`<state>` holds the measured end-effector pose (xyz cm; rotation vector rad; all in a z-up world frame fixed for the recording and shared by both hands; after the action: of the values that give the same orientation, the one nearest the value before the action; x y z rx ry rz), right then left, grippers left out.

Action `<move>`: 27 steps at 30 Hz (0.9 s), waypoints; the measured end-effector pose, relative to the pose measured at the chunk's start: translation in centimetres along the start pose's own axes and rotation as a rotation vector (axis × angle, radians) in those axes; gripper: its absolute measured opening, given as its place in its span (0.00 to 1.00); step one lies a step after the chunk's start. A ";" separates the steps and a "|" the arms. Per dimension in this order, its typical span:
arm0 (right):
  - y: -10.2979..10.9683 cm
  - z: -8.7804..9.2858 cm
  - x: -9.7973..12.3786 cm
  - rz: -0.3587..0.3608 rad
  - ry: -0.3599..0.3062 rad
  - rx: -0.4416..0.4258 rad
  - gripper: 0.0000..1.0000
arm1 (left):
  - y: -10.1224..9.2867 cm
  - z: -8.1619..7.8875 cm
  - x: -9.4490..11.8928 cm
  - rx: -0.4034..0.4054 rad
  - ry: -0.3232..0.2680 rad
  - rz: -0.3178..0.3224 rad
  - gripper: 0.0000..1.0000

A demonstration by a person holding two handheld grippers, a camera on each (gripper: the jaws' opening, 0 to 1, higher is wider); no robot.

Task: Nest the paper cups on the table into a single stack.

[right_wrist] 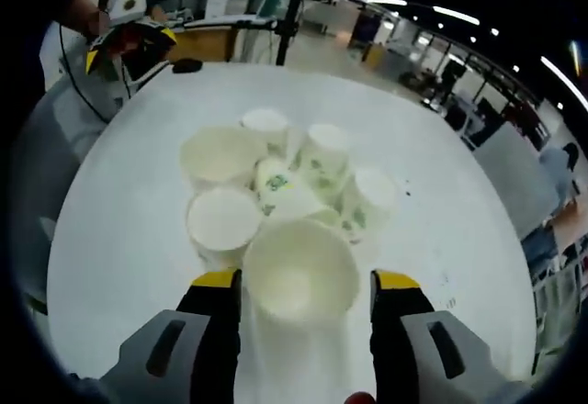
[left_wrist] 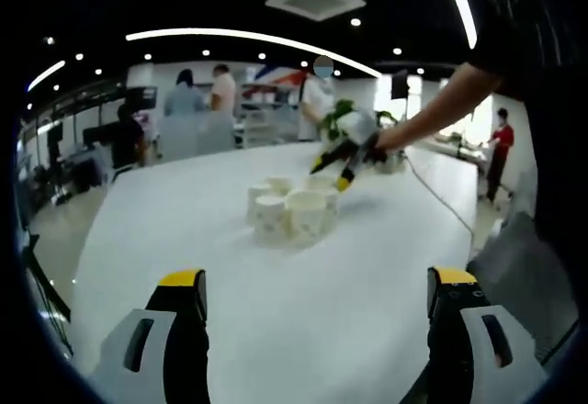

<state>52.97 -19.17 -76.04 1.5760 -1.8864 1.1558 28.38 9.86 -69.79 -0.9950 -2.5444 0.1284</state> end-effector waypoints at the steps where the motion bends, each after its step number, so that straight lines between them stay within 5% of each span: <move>1: 0.0 0.1 -0.2 -0.006 0.006 0.009 0.49 | 0.1 0.0 0.1 0.001 0.000 -0.002 1.00; 27: 0.4 0.6 1.1 0.002 0.024 -0.020 0.44 | 0.2 -0.5 0.1 -0.002 -0.002 0.007 1.00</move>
<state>52.42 -20.33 -75.71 1.5430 -1.8794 1.1478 28.65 10.08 -69.33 -1.0050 -2.5437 0.1284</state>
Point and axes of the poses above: the point that each gripper's makers call its tool centre point, and the gripper's own axes: x roughly backward along the fingers, y roughly to its left, z roughly out of its underside, the point moved 4 cm from there along x, roughly backward along the fingers, and after that the axes turned 9 degrees about x, right-handed, at the moved point
